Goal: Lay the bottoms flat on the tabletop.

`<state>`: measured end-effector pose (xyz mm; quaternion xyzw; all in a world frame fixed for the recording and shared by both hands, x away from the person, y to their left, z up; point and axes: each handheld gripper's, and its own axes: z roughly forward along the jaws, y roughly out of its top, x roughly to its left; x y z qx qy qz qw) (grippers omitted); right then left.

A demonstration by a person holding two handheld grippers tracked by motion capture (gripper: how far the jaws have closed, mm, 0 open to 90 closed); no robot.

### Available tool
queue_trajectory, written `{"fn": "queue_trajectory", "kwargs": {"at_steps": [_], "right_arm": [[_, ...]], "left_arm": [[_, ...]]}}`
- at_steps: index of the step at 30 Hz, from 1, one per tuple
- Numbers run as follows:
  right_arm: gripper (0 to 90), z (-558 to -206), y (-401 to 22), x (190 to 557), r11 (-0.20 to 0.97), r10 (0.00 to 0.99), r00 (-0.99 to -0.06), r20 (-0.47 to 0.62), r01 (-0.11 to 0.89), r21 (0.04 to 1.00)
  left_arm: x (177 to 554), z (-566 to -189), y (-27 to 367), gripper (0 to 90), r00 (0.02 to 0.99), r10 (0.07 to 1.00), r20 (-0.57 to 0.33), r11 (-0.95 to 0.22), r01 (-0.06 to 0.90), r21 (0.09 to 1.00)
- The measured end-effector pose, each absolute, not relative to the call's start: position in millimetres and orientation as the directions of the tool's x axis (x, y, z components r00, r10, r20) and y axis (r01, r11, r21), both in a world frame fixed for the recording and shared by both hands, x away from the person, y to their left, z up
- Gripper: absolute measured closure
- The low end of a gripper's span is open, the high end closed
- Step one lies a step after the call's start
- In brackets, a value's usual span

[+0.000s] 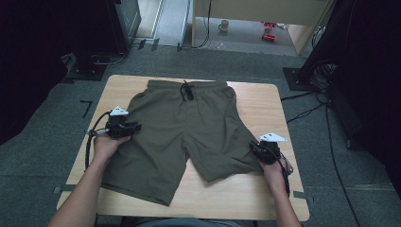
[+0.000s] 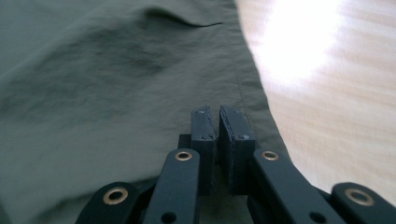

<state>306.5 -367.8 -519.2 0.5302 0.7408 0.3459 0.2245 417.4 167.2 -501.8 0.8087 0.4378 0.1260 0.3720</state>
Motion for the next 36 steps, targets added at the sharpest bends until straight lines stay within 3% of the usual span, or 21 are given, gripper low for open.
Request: {"fn": "queue_trajectory", "kwargs": {"at_steps": [4, 11, 14, 20, 33, 36], "right_arm": [[83.0, -516.9, -371.7, 287.1, 0.229, 0.940, -0.341, 0.003, 0.638, 0.735], [69.6, -515.0, -382.8, 267.6, 0.213, 0.945, -0.327, 0.020, 0.657, 0.723], [69.0, -509.8, -381.6, 266.3, 0.185, 0.934, -0.351, 0.071, 0.641, 0.745], [67.4, -493.5, -369.6, 254.9, 0.201, 0.913, -0.403, 0.062, 0.578, 0.791], [64.7, -485.9, -334.1, 228.1, 0.223, 0.852, -0.512, 0.106, 0.539, 0.812], [58.0, -486.4, -323.8, 221.9, 0.230, 0.828, -0.548, 0.122, 0.530, 0.816]], "left_arm": [[417.2, -504.3, 165.0, 69.7, 0.593, 0.798, -0.111, -0.360, 0.616, 0.700], [417.4, -506.6, 163.3, 68.5, 0.594, 0.796, -0.116, -0.357, 0.616, 0.702], [417.2, -505.9, 162.3, 67.8, 0.596, 0.796, -0.109, -0.365, 0.616, 0.698], [412.5, -498.8, 162.3, 66.0, 0.596, 0.794, -0.120, -0.347, 0.606, 0.716], [389.6, -484.6, 154.8, 58.8, 0.615, 0.775, -0.144, -0.313, 0.571, 0.759], [388.7, -485.2, 152.9, 58.6, 0.620, 0.771, -0.146, -0.316, 0.572, 0.757]]}}
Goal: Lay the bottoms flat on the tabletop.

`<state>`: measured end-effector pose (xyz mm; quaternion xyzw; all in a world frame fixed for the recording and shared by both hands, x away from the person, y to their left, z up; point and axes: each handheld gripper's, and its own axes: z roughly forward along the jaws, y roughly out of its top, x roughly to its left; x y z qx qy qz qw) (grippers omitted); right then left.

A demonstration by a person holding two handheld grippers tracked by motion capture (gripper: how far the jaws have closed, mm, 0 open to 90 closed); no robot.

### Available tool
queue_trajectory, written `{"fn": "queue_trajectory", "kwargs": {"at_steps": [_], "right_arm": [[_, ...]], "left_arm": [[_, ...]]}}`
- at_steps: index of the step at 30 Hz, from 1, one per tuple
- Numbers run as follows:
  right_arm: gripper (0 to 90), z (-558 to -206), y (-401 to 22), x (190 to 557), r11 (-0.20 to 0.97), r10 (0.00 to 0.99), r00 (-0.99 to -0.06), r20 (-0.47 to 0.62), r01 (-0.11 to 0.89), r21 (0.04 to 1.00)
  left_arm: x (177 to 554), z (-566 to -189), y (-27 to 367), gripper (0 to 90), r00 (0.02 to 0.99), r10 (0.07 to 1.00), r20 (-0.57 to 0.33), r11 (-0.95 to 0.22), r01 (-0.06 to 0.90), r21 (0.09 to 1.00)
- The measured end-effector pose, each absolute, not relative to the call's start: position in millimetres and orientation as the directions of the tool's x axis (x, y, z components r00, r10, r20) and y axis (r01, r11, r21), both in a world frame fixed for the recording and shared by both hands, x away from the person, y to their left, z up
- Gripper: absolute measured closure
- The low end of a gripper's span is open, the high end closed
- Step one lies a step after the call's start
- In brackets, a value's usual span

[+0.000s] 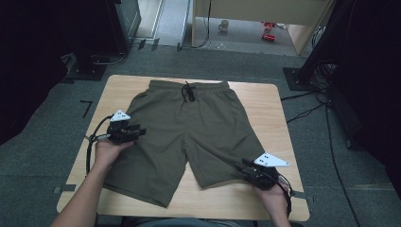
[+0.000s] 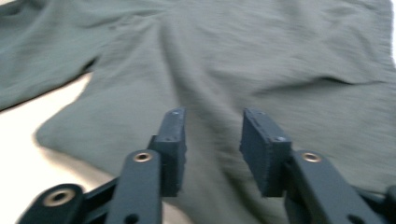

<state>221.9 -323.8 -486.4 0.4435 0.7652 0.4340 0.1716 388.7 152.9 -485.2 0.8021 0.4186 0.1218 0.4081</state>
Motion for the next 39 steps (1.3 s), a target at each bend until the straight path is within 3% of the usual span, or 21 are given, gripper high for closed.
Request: {"fn": "queue_trajectory", "kwargs": {"at_steps": [6, 13, 19, 25, 30, 34, 36, 39], "right_arm": [[48.0, -497.1, -298.6, 210.6, 0.322, 0.768, -0.632, 0.099, 0.516, 0.794], [43.8, -501.6, -288.9, 203.7, 0.318, 0.747, -0.653, 0.125, 0.517, 0.795], [53.3, -489.6, -287.3, 194.9, 0.257, 0.745, -0.647, 0.163, 0.504, 0.825], [59.9, -493.7, -267.4, 187.9, 0.352, 0.722, -0.688, 0.071, 0.454, 0.819], [45.9, -514.3, -264.7, 197.3, 0.402, 0.718, -0.692, 0.075, 0.500, 0.767], [44.8, -520.5, -264.9, 208.1, 0.409, 0.713, -0.696, 0.084, 0.511, 0.756], [52.1, -521.9, -264.0, 210.8, 0.414, 0.713, -0.699, 0.061, 0.490, 0.767], [74.6, -518.7, -266.8, 216.2, 0.414, 0.715, -0.696, 0.076, 0.508, 0.755]], "left_arm": [[391.3, -493.3, 150.7, 57.1, 0.619, 0.774, -0.136, -0.343, 0.590, 0.731], [392.0, -493.0, 156.0, 57.2, 0.603, 0.785, -0.145, -0.321, 0.595, 0.737], [391.7, -492.2, 156.5, 57.2, 0.600, 0.785, -0.151, -0.311, 0.593, 0.743], [391.7, -492.1, 155.3, 57.2, 0.607, 0.781, -0.148, -0.318, 0.590, 0.742], [392.1, -493.8, 153.0, 57.2, 0.612, 0.776, -0.149, -0.324, 0.591, 0.738], [392.7, -494.4, 151.9, 57.2, 0.615, 0.775, -0.146, -0.331, 0.592, 0.735], [393.0, -494.7, 151.9, 57.2, 0.616, 0.774, -0.144, -0.334, 0.592, 0.734], [393.4, -495.2, 152.6, 57.2, 0.613, 0.777, -0.146, -0.331, 0.595, 0.733]]}}
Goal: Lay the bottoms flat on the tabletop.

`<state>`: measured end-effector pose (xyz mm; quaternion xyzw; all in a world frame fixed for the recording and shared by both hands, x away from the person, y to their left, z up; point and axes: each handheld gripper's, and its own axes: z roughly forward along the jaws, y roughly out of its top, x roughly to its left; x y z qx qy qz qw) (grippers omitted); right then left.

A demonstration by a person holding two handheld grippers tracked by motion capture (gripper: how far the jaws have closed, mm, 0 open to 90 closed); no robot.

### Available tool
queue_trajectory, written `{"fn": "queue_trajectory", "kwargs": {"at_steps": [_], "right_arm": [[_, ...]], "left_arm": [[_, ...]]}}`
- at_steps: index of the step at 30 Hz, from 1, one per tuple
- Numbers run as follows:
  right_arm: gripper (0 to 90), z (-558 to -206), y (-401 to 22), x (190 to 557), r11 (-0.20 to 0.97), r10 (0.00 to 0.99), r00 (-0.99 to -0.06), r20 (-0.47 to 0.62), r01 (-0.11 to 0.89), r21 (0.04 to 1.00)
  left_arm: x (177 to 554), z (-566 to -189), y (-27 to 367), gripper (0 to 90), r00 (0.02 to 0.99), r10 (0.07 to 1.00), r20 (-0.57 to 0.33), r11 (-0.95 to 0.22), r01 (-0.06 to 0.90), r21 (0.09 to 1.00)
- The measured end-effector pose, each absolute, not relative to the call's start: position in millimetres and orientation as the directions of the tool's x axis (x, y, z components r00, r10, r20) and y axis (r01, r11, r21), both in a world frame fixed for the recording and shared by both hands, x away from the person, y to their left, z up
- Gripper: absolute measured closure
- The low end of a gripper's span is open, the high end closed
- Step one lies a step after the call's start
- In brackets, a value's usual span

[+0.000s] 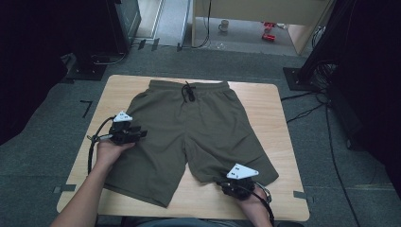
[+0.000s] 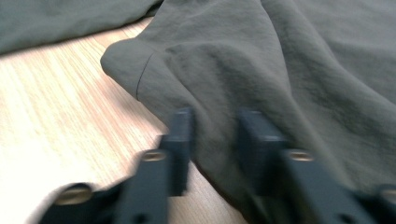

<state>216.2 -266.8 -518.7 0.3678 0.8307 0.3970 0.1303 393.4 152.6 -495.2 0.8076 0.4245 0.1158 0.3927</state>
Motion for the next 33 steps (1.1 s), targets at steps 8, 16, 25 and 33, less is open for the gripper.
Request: {"fn": "queue_trajectory", "kwargs": {"at_steps": [8, 16, 25, 33], "right_arm": [[89.0, -485.9, -272.3, 224.9, 0.366, 0.710, -0.691, 0.135, 0.526, 0.767], [57.0, -510.0, -261.9, 215.6, 0.403, 0.687, -0.715, 0.130, 0.524, 0.751], [87.0, -516.5, -262.6, 219.7, 0.405, 0.712, -0.692, 0.120, 0.544, 0.735], [88.5, -473.7, -273.4, 232.9, 0.327, 0.695, -0.686, 0.217, 0.569, 0.754]], "left_arm": [[394.6, -496.7, 153.9, 57.1, 0.610, 0.779, -0.148, -0.333, 0.601, 0.727], [394.8, -496.6, 154.7, 57.1, 0.607, 0.781, -0.147, -0.331, 0.601, 0.728], [395.5, -497.0, 155.6, 57.0, 0.605, 0.783, -0.146, -0.329, 0.602, 0.728], [396.4, -497.8, 156.8, 57.0, 0.599, 0.787, -0.148, -0.324, 0.605, 0.728]]}}
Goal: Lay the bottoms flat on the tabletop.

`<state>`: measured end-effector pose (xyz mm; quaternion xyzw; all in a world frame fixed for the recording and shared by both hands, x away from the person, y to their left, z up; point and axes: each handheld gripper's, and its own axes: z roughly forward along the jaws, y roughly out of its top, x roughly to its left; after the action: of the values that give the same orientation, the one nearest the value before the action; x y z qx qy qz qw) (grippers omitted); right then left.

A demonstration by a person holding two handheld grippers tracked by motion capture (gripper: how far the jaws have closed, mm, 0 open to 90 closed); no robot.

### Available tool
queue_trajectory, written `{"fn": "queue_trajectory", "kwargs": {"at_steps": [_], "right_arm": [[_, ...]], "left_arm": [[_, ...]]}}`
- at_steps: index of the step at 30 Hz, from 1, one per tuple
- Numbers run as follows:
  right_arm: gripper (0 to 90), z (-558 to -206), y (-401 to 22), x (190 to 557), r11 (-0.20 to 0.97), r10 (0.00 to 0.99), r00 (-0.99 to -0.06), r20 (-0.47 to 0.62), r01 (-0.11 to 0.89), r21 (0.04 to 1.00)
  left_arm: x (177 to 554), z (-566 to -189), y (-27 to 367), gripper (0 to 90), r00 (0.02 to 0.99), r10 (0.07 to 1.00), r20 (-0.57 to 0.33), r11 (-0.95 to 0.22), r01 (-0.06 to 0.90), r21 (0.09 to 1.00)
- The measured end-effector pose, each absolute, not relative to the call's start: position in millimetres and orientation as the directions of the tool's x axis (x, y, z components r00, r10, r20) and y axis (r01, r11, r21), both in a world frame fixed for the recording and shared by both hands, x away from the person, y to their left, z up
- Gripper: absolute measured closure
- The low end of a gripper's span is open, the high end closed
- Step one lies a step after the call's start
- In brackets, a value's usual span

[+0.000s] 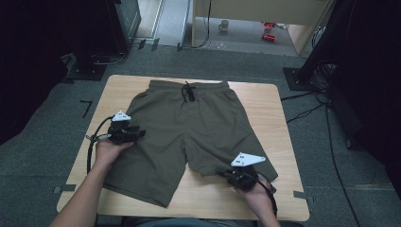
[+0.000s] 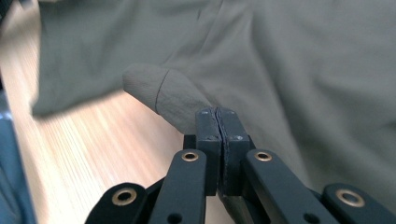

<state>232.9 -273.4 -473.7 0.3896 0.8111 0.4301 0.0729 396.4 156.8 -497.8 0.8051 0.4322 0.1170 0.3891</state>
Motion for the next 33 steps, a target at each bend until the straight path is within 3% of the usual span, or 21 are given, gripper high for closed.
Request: {"fn": "queue_trajectory", "kwargs": {"at_steps": [7, 15, 19, 22, 27, 29, 33], "right_arm": [[88.4, -455.0, -295.6, 272.9, 0.255, 0.714, -0.648, 0.265, 0.593, 0.764], [87.8, -479.5, -322.6, 327.5, 0.192, 0.746, -0.566, 0.350, 0.687, 0.701], [88.0, -489.6, -327.9, 343.1, 0.220, 0.770, -0.550, 0.323, 0.705, 0.675], [87.3, -496.7, -331.9, 350.8, 0.208, 0.789, -0.527, 0.314, 0.711, 0.672], [74.6, -502.2, -333.4, 352.0, 0.183, 0.806, -0.492, 0.330, 0.737, 0.651], [69.7, -495.8, -333.1, 347.5, 0.199, 0.806, -0.517, 0.290, 0.697, 0.689], [68.9, -478.9, -332.8, 336.9, 0.207, 0.805, -0.541, 0.244, 0.641, 0.739]], "left_arm": [[397.0, -498.5, 156.8, 57.0, 0.600, 0.786, -0.150, -0.326, 0.607, 0.725], [398.9, -501.2, 157.4, 56.9, 0.600, 0.785, -0.153, -0.331, 0.615, 0.716], [399.5, -502.0, 157.0, 56.9, 0.601, 0.784, -0.152, -0.333, 0.615, 0.714], [399.8, -502.1, 156.6, 56.9, 0.605, 0.783, -0.147, -0.339, 0.612, 0.714], [399.8, -502.6, 157.0, 56.7, 0.605, 0.783, -0.147, -0.342, 0.615, 0.711], [400.0, -502.8, 157.2, 56.7, 0.604, 0.783, -0.148, -0.341, 0.617, 0.710], [399.9, -502.2, 156.6, 56.7, 0.605, 0.783, -0.145, -0.341, 0.613, 0.712]]}}
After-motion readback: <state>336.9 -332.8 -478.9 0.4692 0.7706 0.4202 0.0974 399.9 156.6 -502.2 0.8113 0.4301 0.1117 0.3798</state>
